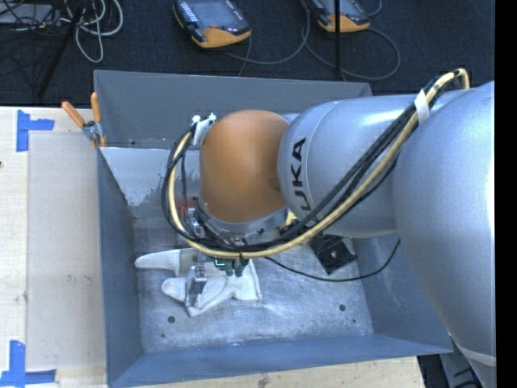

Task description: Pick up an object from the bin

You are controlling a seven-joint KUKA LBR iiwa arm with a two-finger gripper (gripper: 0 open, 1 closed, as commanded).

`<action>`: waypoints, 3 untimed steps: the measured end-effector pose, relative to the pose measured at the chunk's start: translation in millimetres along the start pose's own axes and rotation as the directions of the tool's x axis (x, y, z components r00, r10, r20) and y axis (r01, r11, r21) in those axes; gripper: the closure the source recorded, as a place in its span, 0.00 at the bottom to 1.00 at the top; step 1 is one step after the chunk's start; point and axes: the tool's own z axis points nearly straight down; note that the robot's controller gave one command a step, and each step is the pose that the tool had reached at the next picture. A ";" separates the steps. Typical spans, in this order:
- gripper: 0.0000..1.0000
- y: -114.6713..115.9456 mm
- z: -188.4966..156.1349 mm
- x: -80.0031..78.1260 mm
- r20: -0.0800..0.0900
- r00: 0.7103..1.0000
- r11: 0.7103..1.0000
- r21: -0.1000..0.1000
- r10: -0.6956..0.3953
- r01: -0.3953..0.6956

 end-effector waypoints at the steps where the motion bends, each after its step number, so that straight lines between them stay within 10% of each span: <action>1: 0.00 -0.7 -4.4 -2.0 0.007 1.000 1.000 -0.001 0.004 -0.004; 2: 1.00 3.9 83.0 -2.1 0.015 1.000 1.000 -0.007 0.005 -0.005; 3: 1.00 3.9 83.0 -2.1 0.015 1.000 1.000 -0.007 0.005 -0.005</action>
Offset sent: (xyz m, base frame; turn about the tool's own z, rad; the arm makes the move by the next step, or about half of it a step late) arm -0.0011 0.0019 -0.0863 0.0026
